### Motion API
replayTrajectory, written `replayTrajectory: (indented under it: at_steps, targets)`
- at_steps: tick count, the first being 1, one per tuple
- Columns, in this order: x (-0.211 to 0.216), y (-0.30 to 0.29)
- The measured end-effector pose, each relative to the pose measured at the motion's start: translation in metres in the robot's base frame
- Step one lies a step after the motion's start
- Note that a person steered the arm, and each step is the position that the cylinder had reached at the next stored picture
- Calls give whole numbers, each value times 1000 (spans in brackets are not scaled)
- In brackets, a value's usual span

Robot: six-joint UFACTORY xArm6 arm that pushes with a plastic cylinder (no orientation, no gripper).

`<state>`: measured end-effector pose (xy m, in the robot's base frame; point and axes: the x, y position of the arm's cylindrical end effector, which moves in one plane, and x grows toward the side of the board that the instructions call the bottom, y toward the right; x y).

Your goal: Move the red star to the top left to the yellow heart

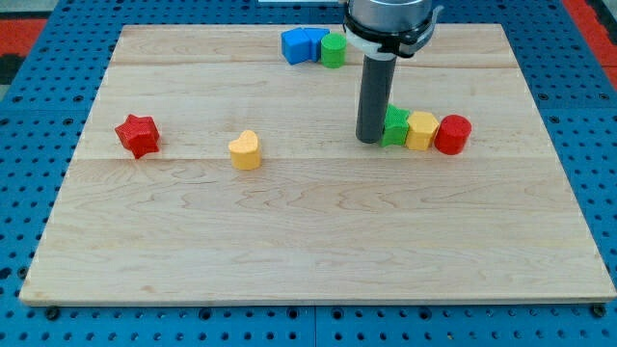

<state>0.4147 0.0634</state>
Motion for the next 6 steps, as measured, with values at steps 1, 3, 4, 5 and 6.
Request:
replayTrajectory:
  at_steps: [1, 3, 4, 5, 6]
  targets:
    - [28, -21]
    - [100, -93]
    - [108, -164]
    - [85, -240]
    - [43, -304]
